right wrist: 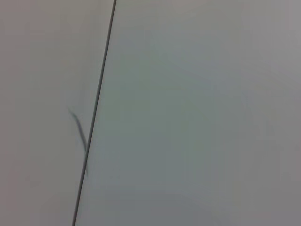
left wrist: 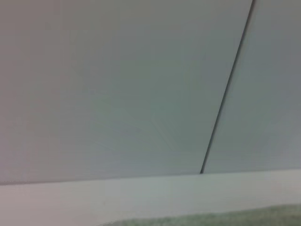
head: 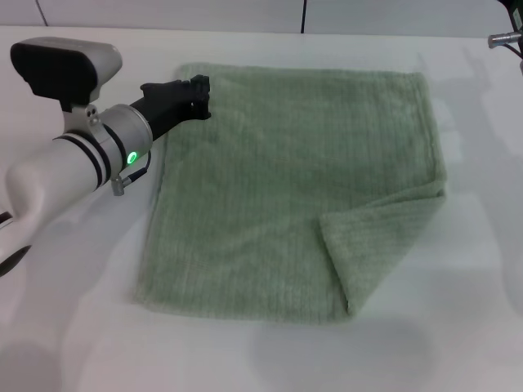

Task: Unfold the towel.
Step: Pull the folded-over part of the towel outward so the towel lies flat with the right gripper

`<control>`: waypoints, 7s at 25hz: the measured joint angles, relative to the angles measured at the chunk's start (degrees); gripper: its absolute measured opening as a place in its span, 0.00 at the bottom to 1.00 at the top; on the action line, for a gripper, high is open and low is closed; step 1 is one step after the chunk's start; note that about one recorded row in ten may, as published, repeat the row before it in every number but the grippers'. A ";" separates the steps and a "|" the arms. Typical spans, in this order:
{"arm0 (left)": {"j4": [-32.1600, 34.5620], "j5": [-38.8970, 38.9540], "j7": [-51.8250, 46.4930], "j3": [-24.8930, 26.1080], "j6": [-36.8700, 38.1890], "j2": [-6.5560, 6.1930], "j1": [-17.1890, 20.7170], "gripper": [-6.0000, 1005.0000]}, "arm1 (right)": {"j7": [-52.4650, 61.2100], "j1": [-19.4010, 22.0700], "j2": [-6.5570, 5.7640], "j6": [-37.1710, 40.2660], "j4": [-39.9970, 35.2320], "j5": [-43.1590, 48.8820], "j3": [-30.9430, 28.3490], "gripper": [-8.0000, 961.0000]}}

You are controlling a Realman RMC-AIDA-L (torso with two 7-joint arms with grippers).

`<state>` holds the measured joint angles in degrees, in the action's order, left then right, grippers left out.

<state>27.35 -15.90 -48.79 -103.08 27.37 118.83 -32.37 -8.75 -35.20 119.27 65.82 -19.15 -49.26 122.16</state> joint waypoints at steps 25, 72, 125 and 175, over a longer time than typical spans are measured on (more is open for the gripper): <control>1.68 0.29 -0.25 -3.71 -13.73 0.26 -2.73 0.04 | 0.28 -0.65 -0.12 -3.39 -0.82 0.13 0.12 0.81; 0.86 0.00 -0.34 -6.70 -14.51 0.26 -2.86 0.05 | -2.83 -3.62 -0.68 -89.00 -49.01 17.18 -26.06 0.81; 1.39 0.00 -0.25 -6.69 -14.88 0.26 -3.21 0.06 | -19.69 -19.09 0.00 -150.34 -41.85 13.74 -27.74 0.79; 1.48 0.00 -0.25 -6.78 -14.98 0.26 -2.74 0.07 | -22.33 -22.16 0.43 -147.46 -32.08 11.43 -23.43 0.75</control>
<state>28.83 -15.91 -49.04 -109.86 12.39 119.09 -35.11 -31.08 -57.36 119.70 -81.64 -51.23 -37.82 98.74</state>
